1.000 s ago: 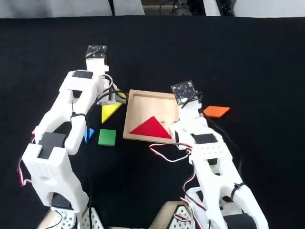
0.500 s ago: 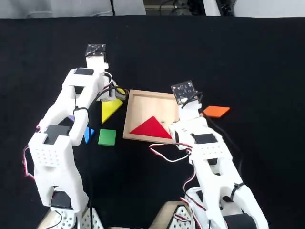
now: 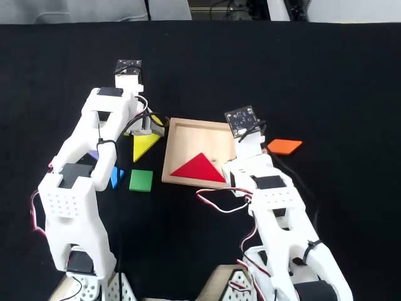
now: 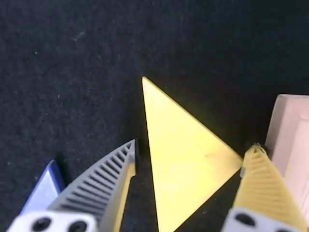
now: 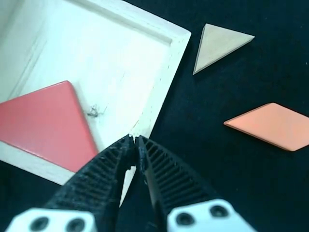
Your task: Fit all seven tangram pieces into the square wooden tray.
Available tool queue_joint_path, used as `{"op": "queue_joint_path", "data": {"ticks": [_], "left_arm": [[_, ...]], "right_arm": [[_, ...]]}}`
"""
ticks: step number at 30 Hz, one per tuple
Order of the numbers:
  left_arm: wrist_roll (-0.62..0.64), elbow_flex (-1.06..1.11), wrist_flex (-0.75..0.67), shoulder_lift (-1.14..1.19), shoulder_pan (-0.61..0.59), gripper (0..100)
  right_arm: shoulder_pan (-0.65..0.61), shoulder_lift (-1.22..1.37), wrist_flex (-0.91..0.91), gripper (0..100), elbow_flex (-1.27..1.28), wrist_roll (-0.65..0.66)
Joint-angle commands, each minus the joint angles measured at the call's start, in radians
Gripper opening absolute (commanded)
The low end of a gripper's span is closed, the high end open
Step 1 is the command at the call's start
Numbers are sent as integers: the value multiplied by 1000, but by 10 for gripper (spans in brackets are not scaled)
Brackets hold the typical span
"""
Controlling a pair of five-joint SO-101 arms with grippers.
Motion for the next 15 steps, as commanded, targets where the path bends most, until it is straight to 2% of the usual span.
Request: {"op": "queue_joint_path", "data": {"ticks": [1, 9, 15], "left_arm": [[-8, -42, 3, -12, 2, 342], [-9, -93, 18, 35, 16, 342], [-9, -185, 106, 94, 8, 314]], "right_arm": [[-12, -33, -18, 11, -7, 9], [-12, -33, -18, 11, -7, 9], [-9, -33, -18, 11, -5, 9]]}}
